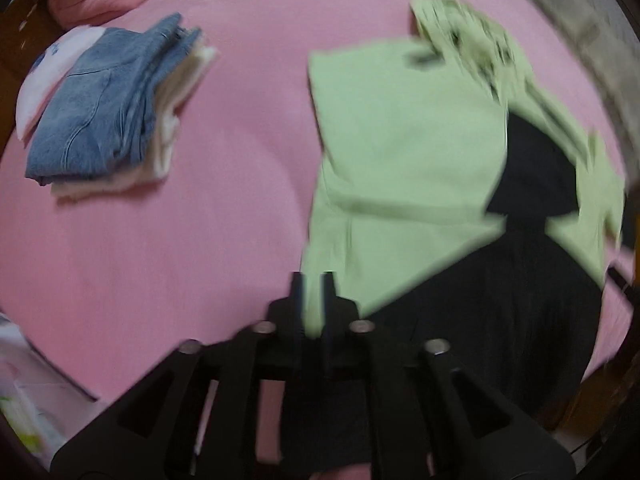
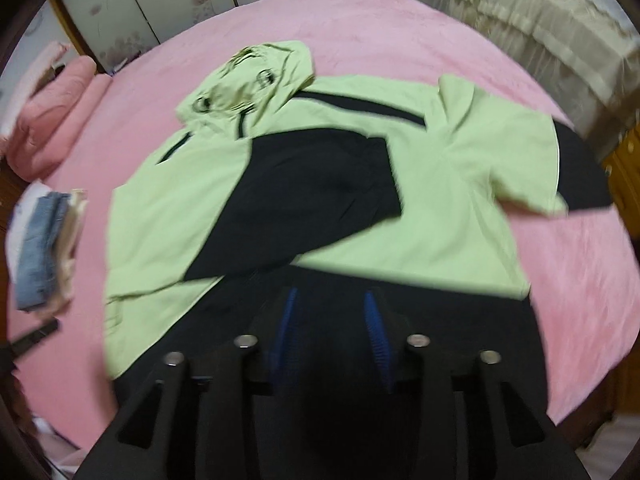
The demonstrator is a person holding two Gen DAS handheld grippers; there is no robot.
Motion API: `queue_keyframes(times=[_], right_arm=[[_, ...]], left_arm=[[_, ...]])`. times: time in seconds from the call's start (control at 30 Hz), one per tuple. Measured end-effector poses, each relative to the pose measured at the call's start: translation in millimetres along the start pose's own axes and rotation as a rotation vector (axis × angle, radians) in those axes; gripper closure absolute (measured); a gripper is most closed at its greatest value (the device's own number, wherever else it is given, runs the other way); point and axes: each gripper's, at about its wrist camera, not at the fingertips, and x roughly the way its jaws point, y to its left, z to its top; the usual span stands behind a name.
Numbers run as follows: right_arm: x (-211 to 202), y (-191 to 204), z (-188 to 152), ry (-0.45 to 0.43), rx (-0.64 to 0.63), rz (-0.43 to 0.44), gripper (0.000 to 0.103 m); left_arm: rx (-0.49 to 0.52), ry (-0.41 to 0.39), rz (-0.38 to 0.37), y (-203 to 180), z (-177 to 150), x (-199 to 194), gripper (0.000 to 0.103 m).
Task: Fold large clothes
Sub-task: 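Grasp the black cuff of the other sleeve with the right tool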
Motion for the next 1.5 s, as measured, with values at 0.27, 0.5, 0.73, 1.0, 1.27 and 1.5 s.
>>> queue_keyframes(times=[0.27,0.5,0.73,1.0,1.27,1.5], right_arm=[[-39.4,3.3,-93.0,0.145,0.106,0.101,0.012],[-78.1,-36.5,-166.3,0.167,0.282,0.078,0.012],[-107.3,-134.6,-180.6,0.084,0.531,0.047,0.011],[-119.8,-273.2,-191.3,0.169,0.782,0.071,0.011],[-122.6,-400.4,-128.6,0.133,0.815,0.138,0.012],[-97.0,-493.6,-75.8,0.048,0.896,0.221,0.013]], left_arm=[[0.024,0.241,0.016,-11.2,-93.5,13.3,0.052],[0.048,0.318,-0.182,-35.7,-134.3,-1.7,0.036],[0.223,0.197,-0.171,-89.8,-132.4,-54.9,0.035],[0.245,0.154,-0.148,-171.2,-119.9,-125.1,0.035],[0.196,0.171,-0.184,-287.8,-111.4,-166.2,0.035],[0.242,0.129,-0.17,-335.8,-98.7,-215.7,0.035]])
